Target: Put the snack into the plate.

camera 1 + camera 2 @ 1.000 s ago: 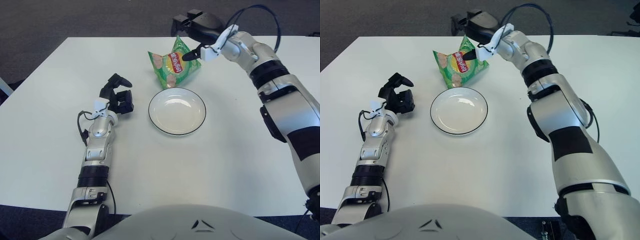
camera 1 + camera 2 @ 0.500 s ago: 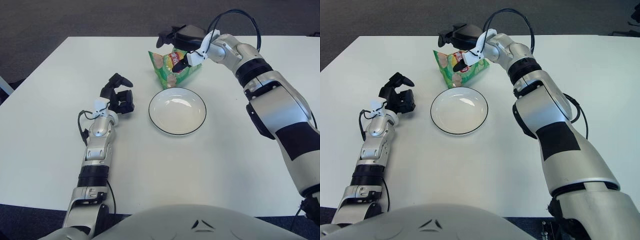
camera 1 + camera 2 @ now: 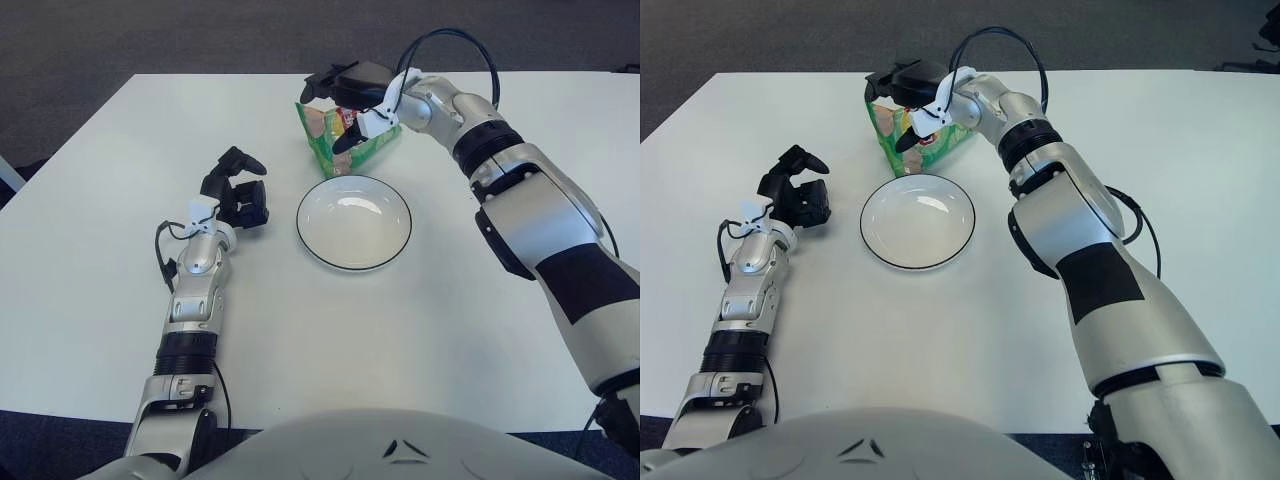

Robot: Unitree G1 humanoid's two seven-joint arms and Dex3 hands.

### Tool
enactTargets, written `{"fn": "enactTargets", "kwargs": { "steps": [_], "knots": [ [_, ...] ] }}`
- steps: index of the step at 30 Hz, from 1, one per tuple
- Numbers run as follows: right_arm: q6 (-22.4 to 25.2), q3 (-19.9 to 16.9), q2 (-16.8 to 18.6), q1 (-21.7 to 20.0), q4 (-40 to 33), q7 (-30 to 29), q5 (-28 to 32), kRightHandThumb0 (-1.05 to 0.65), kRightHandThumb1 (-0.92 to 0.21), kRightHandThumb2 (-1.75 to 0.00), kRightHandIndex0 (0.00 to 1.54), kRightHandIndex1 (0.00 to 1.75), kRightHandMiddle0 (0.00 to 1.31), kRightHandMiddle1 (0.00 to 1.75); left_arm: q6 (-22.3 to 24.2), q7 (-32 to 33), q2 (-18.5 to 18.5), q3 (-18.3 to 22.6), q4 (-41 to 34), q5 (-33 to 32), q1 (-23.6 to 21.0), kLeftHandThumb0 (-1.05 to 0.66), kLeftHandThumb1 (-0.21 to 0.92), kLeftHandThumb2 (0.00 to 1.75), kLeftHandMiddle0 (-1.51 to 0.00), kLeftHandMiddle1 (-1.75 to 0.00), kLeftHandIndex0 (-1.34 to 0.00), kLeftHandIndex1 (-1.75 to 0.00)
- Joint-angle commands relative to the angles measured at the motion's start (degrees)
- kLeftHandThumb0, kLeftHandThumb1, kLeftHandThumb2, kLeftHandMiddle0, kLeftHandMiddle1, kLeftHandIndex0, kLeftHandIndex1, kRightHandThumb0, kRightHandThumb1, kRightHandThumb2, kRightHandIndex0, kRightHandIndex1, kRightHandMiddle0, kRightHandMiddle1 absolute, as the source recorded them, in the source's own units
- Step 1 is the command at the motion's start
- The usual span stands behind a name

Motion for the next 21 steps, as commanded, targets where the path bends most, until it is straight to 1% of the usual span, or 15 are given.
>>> {"fn": "enactTargets", "kwargs": {
  "steps": [1,5,10,15,21],
  "knots": [
    [2.02,0.58,0.58,0.04,0.88,-0.35,-0.09,-1.05,-0.92,-0.44,0.00,0.13,0.00,0.60,0.79,0.22,-1.72,-0.22,1.79,-0.27,6.00,-0.45,0.40,1.21,-1.27,-1.75,-0.55,-1.75],
    [5.04,1.76,1.40,1.09,2.29,-2.11,-1.12,-1.05,-0.92,-0.48,0.00,0.04,0.00,0.54,1.22,0.16,-1.72,-0.14,1.24,-0.41,6.34,-0.45,0.40,1.22,-1.27,-1.75,-0.55,-1.75],
    [8.65,2.68,1.96,1.78,3.41,-4.35,-1.57,-1.05,-0.92,-0.56,0.00,0.01,0.00,0.50,1.42,0.28,-1.84,0.00,0.77,-0.50,6.68,-0.45,0.40,1.21,-1.27,-1.75,-0.55,-1.75],
    [9.87,2.74,1.64,1.65,3.63,-4.86,-1.09,-1.05,-0.92,-0.64,0.00,0.00,0.00,0.49,1.82,0.40,-1.91,0.04,0.21,-0.51,6.99,-0.45,0.41,1.20,-1.25,-1.75,-0.53,-1.75],
    [11.13,2.53,1.17,1.71,4.02,-4.45,-0.70,-1.05,-0.92,-0.66,0.00,0.00,0.00,0.52,1.83,0.72,-2.09,0.13,-0.03,-0.38,7.23,-0.44,0.43,1.17,-1.24,-1.75,-0.52,-1.75]
  ]
}}
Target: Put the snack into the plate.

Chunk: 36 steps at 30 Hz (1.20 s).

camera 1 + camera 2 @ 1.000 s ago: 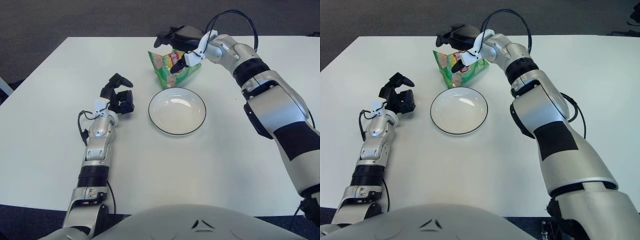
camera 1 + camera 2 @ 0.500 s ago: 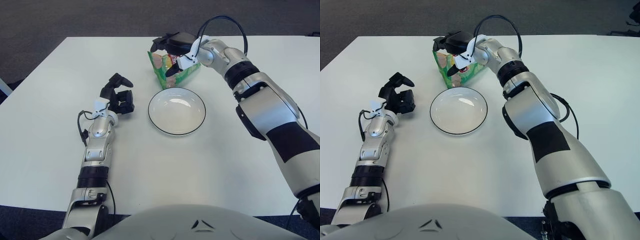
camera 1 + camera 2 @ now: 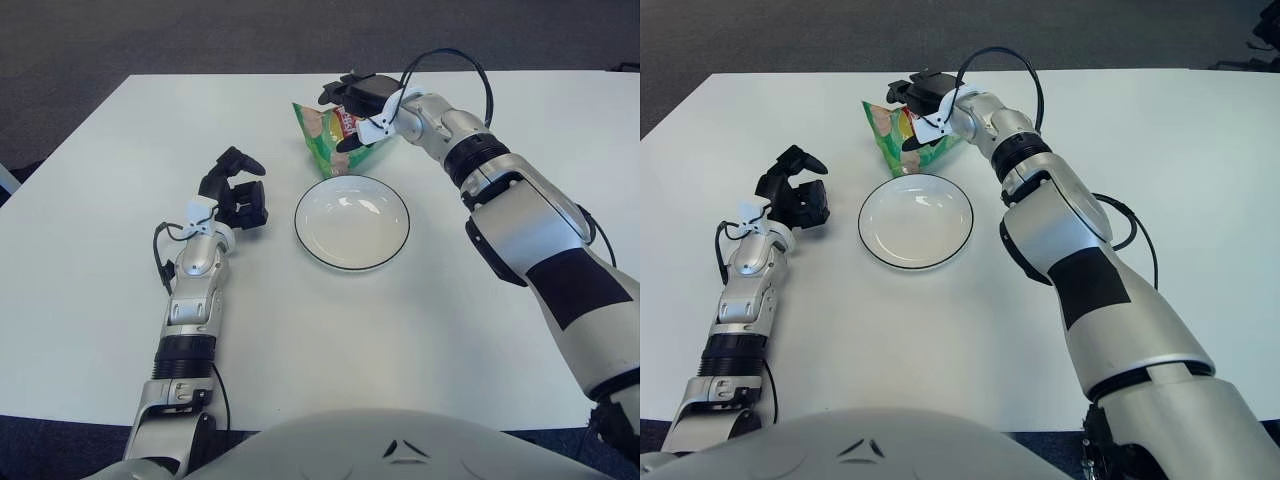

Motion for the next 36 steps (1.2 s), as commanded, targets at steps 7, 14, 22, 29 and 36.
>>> {"fn": "enactTargets", "kwargs": {
  "steps": [7,14,22,29,36],
  "knots": [
    [2.85,0.14,-0.59,0.50,0.60,-0.04,-0.04,-1.03,-0.92,-0.66,0.00,0.00,0.00,0.59,0.19,0.68,-1.86,-0.09,2.06,0.01,6.49,-0.44,0.44,1.16,-1.24,-1.75,-0.51,-1.75],
    [3.83,-0.04,-1.32,1.08,0.81,0.81,0.28,-1.03,-0.92,-0.66,0.00,0.00,0.00,0.65,-0.28,1.29,-2.10,-0.15,1.80,0.52,6.70,-0.44,0.44,1.17,-1.25,-1.75,-0.52,-1.75],
    [4.85,-0.36,-2.05,1.57,0.92,2.32,0.83,-1.01,-0.92,-0.65,0.03,0.02,0.00,0.72,-0.13,2.14,-1.96,-0.39,1.20,1.01,7.05,-0.44,0.43,1.18,-1.26,-1.75,-0.52,-1.75],
    [5.88,-0.15,-3.73,3.80,1.85,1.69,0.45,-0.97,-0.92,-0.62,0.06,0.03,0.00,0.76,-0.07,1.42,-1.56,-0.43,0.78,0.45,7.37,-0.44,0.44,1.16,-1.26,-1.75,-0.51,-1.75],
    [6.83,0.12,-4.04,4.11,2.22,2.04,0.13,-0.94,-0.92,-0.59,0.09,0.04,0.00,0.80,-0.14,1.25,-1.85,-0.40,0.31,-0.22,7.57,-0.44,0.45,1.15,-1.25,-1.75,-0.51,-1.75]
  ]
}}
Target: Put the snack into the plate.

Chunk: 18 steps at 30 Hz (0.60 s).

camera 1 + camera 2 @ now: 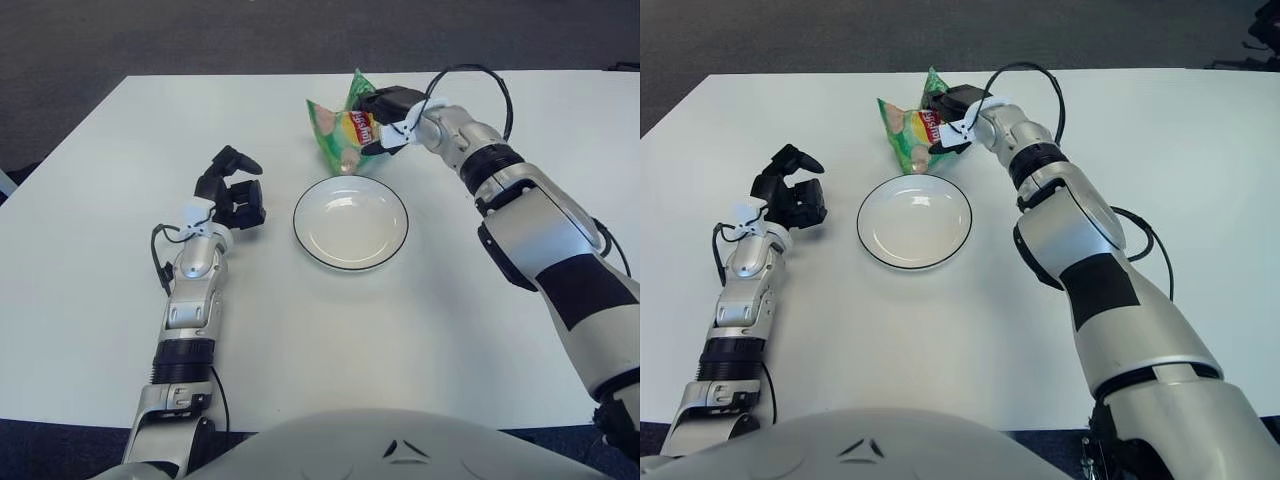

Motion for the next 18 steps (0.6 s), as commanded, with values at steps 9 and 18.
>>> {"fn": "enactTargets", "kwargs": {
  "steps": [9,18],
  "knots": [
    [1.77,0.11,-1.26,3.81,1.27,-0.79,-0.20,-0.91,-0.92,-0.57,0.11,0.06,0.00,0.82,-0.24,-0.20,-2.36,-0.32,1.02,-0.74,7.35,-0.44,0.45,1.15,-1.25,-1.75,-0.50,-1.75],
    [2.89,-0.58,-1.00,4.36,1.14,-0.26,0.42,-0.91,-0.92,-0.51,0.11,0.05,0.00,0.80,-0.05,0.08,-2.53,-0.46,-0.12,-0.50,8.07,-0.44,0.45,1.15,-1.25,-1.75,-0.51,-1.75]
  ]
}}
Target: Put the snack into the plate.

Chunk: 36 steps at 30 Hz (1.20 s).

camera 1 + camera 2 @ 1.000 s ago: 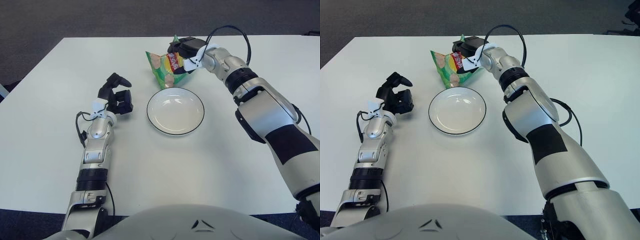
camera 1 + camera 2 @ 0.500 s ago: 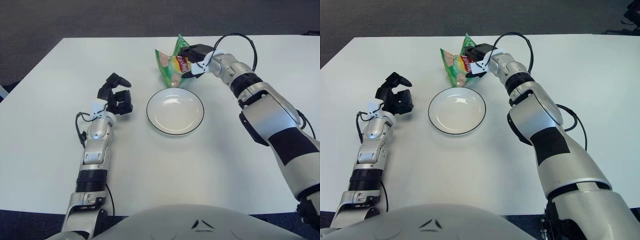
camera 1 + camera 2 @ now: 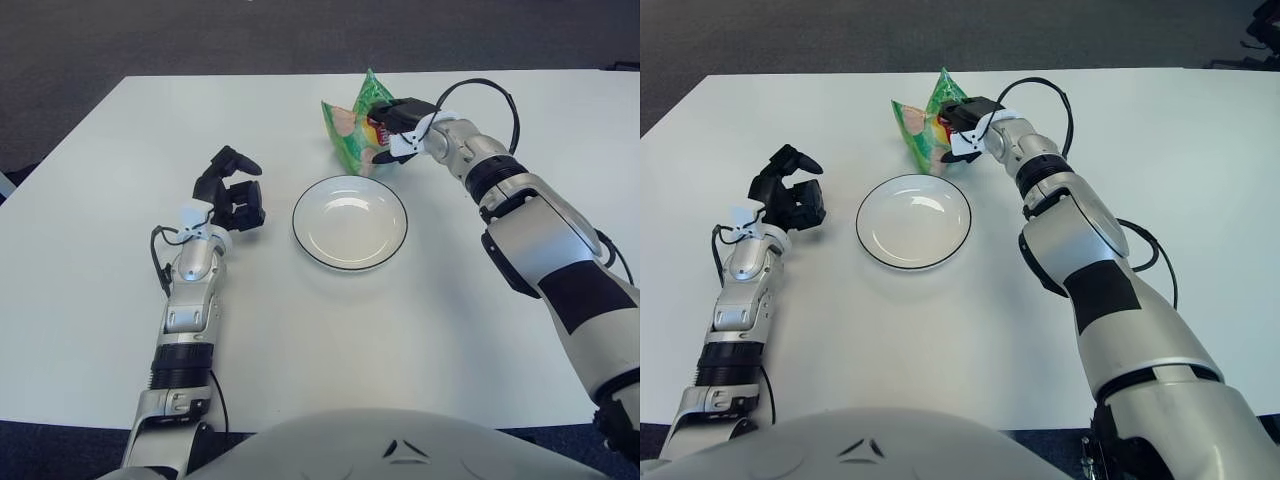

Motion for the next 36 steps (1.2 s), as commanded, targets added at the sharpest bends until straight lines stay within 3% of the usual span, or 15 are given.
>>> {"fn": "enactTargets", "kwargs": {
  "steps": [1,13,20,25,32,36],
  "knots": [
    [0.95,-0.11,-0.23,1.86,0.72,0.96,0.13,-0.91,-0.92,-0.51,0.11,0.06,0.00,0.81,-0.01,0.37,-2.45,-0.44,1.92,-0.28,6.84,-0.44,0.45,1.15,-1.25,-1.75,-0.51,-1.75],
    [1.23,1.05,-0.99,2.52,0.94,1.21,-1.09,-0.83,-0.92,-0.44,0.18,0.10,0.00,0.90,1.20,1.07,-2.11,-0.93,0.58,0.57,7.40,-0.43,0.47,1.13,-1.24,-1.75,-0.49,-1.75],
    [-5.39,1.01,-6.58,3.24,-0.86,2.98,-0.45,-0.80,-0.92,-0.45,0.22,0.14,0.00,1.00,1.49,1.17,-2.41,-1.00,0.58,0.14,7.36,-0.43,0.47,1.12,-1.23,-1.75,-0.49,-1.75],
    [-6.89,0.82,-7.67,3.06,-1.18,5.17,0.04,-0.78,-0.92,-0.46,0.05,0.53,0.00,1.03,1.14,1.21,-2.57,-0.89,0.81,0.01,7.29,-0.43,0.47,1.12,-1.23,-1.75,-0.49,-1.75],
    [-15.11,0.33,-14.48,2.92,-4.05,8.70,0.78,-0.72,-0.92,-0.52,0.02,0.68,0.00,1.02,0.73,1.69,-2.60,-0.68,1.27,0.27,7.00,-0.44,0.45,1.15,-1.24,-1.75,-0.51,-1.75],
    [-18.39,1.08,-16.96,3.57,-5.68,6.72,-0.51,-0.71,-0.92,-0.54,0.04,0.73,0.00,1.02,0.42,1.51,-2.45,-0.51,1.87,0.06,6.73,-0.44,0.44,1.16,-1.25,-1.75,-0.51,-1.75]
  ]
}}
